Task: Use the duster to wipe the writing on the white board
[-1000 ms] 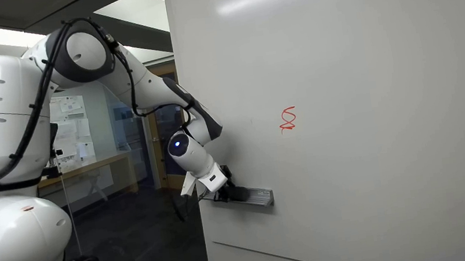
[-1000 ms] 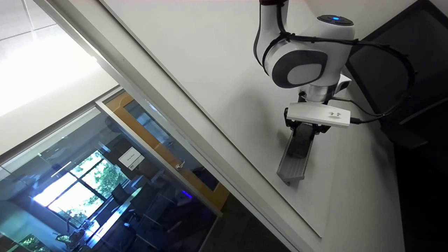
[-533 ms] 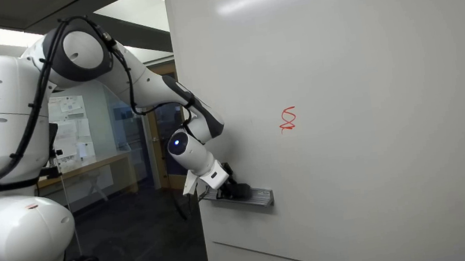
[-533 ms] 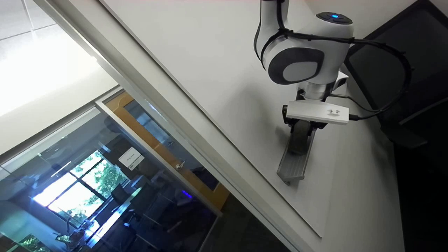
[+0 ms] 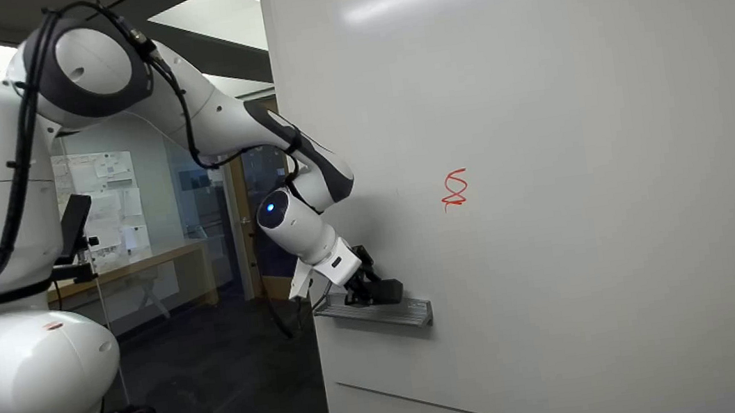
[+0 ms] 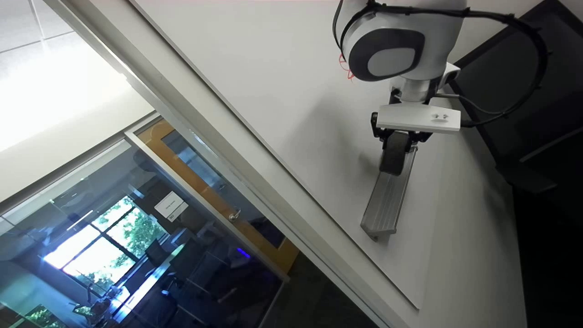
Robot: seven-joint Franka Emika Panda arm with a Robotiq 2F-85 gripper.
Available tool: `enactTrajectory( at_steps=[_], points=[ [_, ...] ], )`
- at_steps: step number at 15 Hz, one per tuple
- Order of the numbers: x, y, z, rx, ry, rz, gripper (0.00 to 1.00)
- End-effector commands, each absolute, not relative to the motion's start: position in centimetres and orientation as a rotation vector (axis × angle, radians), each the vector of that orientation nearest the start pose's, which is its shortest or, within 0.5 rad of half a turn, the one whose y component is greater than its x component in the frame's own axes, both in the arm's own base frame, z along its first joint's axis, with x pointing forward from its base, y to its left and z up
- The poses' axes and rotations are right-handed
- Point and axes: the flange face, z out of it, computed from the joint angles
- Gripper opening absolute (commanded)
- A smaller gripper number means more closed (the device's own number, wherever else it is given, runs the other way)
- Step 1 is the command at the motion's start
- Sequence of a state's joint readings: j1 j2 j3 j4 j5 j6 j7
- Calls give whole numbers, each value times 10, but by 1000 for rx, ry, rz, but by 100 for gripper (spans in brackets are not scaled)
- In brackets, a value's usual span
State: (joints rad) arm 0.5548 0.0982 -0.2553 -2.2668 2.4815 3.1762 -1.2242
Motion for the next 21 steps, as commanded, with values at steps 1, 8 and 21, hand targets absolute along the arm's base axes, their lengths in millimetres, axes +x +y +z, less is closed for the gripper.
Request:
enactTrajectory(
  at_steps=[1,8,21],
  points=[
    [431,50,339,-2185,1183,-808,30],
    [399,-21,393,-1915,1186,-1000,30],
    [401,-11,408,-1760,1030,-1073,30]
  ],
)
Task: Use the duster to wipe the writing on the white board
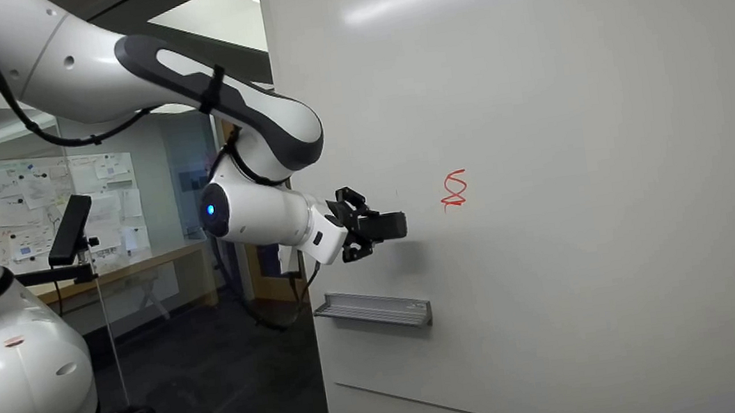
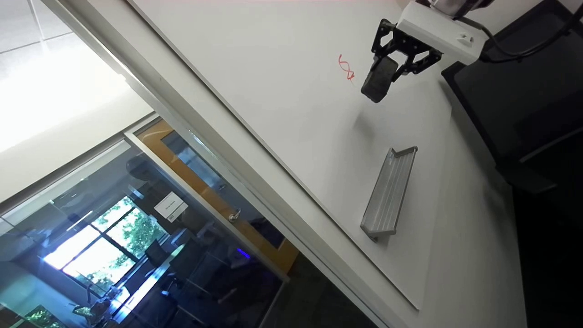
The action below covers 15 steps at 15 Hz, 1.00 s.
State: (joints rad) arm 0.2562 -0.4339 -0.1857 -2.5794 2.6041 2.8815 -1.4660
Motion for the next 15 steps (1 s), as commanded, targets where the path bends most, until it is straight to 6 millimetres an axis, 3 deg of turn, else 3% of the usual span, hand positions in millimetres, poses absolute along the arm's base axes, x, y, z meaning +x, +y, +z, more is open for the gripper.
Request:
enactTrajectory(
  at_steps=[1,8,14,15],
  points=[
    [408,-17,413,-1736,1040,-1088,30],
    [459,-58,446,-1582,990,-1061,30],
    [495,-86,452,-1495,1010,-1041,30],
    [479,-84,449,-1513,1006,-1074,55]
  ],
)
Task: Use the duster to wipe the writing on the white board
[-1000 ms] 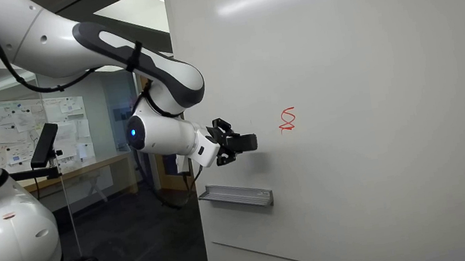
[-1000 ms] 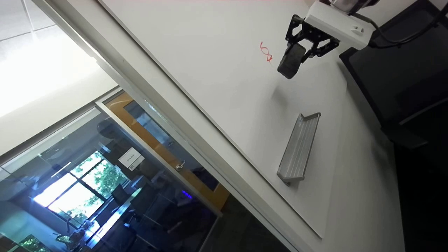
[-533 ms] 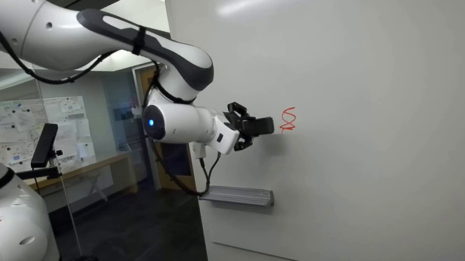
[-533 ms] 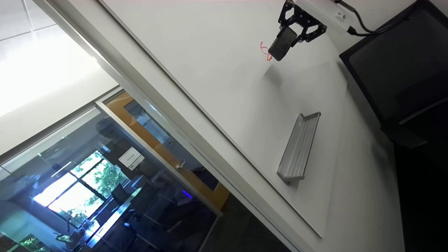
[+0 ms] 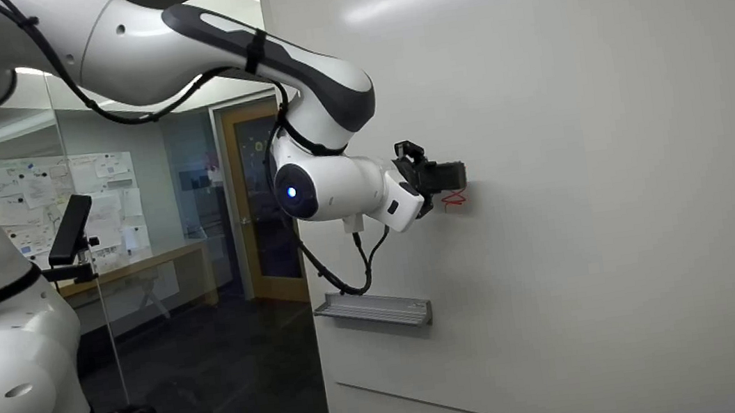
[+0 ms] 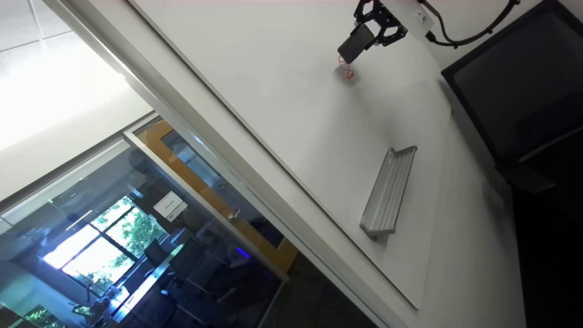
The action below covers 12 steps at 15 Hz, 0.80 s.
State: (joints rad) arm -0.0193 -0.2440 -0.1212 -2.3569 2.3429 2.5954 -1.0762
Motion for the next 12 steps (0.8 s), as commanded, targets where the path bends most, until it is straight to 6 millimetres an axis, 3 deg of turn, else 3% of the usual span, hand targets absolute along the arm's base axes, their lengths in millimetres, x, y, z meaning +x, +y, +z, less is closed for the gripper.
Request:
enactTrajectory(
  at_steps=[1,4,5,12],
  points=[
    [484,-85,449,-1514,1011,-1062,55],
    [490,-86,447,-1518,1014,-1056,55],
    [493,-86,448,-1513,1010,-1067,30],
    [512,-96,459,-1485,1011,-1069,30]
  ],
)
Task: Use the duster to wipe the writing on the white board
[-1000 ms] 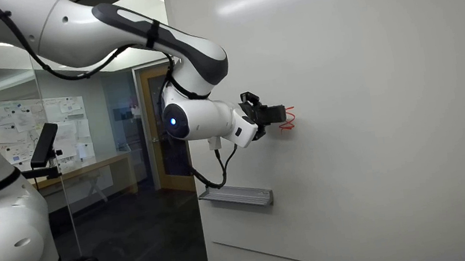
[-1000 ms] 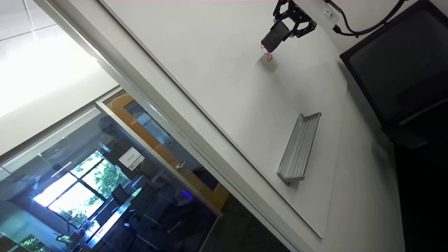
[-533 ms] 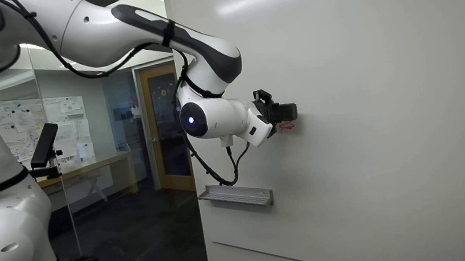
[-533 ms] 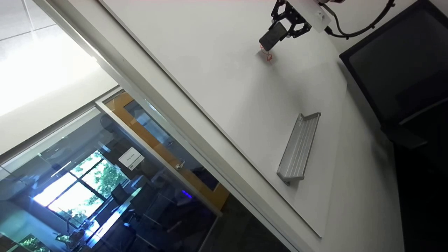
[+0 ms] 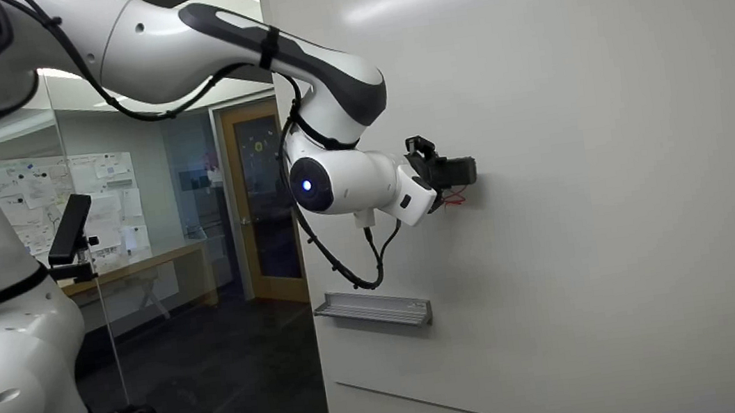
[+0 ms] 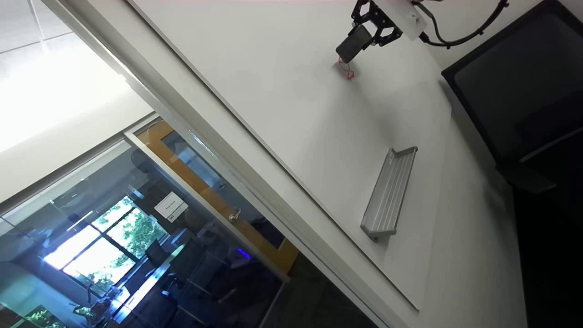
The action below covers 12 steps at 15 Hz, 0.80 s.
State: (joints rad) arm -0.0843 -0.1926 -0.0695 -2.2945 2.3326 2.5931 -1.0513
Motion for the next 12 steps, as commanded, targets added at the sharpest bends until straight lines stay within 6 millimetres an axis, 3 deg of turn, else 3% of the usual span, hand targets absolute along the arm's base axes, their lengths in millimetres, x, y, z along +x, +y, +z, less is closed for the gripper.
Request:
enactTrajectory(
  at_steps=[1,12],
  points=[
    [515,-97,460,-1492,1013,-1065,30],
    [559,-99,457,-1456,967,-970,30]
  ],
)
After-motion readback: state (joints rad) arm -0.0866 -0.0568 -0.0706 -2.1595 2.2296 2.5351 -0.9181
